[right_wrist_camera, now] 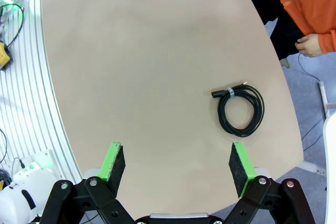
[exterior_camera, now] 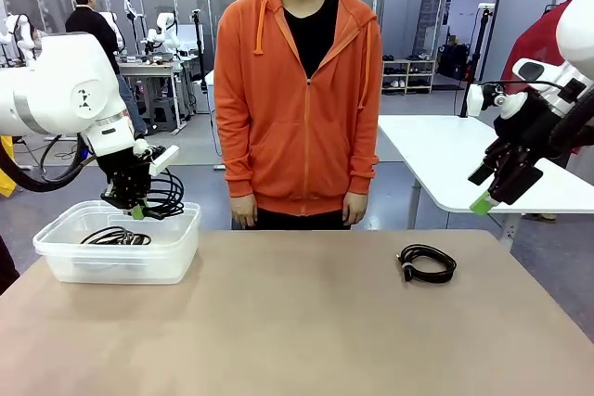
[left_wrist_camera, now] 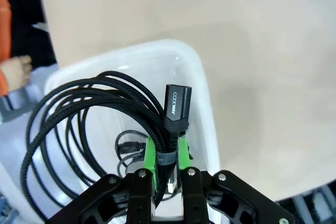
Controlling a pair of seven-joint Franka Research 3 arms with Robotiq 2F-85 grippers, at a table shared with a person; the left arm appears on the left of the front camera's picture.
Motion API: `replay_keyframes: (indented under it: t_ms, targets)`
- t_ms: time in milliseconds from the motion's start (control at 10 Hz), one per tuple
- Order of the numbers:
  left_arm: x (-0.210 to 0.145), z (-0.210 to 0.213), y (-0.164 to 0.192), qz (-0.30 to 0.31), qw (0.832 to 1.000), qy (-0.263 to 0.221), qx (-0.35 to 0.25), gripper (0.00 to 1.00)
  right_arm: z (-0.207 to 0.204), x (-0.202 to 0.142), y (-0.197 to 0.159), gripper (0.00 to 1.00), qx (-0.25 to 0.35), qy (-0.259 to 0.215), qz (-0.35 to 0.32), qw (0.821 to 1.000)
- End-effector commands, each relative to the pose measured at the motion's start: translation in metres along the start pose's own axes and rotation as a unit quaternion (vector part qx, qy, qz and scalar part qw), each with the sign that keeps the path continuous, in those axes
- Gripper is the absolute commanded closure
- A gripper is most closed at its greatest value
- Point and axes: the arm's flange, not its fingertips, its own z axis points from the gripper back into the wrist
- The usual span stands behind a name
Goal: Organize and store the cables.
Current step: Place the USB Extension Cable into the Organizing box.
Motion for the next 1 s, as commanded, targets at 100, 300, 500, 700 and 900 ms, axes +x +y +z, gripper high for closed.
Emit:
replay_keyframes:
  t_ms: [100,300,500,700,900]
  targets:
    - [-0.014,-0.021,0.03,0.06,0.998,-0.022,0.005,0.81,0.0,0.0,0.0,0.0,0.0,0.0,-0.002,1.0]
    - [-0.012,-0.044,0.031,0.068,0.997,-0.023,-0.024,0.81,0.0,0.0,0.0,0.0,0.0,0.0,-0.002,1.0]
    - [-0.011,-0.063,0.03,0.075,0.996,-0.023,-0.042,0.81,0.0,0.0,0.0,0.0,0.0,0.0,-0.002,1.0]
    - [-0.011,-0.07,0.031,0.081,0.995,-0.02,-0.045,0.72,0.0,0.0,0.0,0.0,0.0,0.0,-0.002,1.0]
    - [-0.01,-0.072,0.028,0.086,0.995,-0.012,-0.051,0.5,0.0,0.0,0.0,0.0,0.0,0.0,-0.002,1.0]
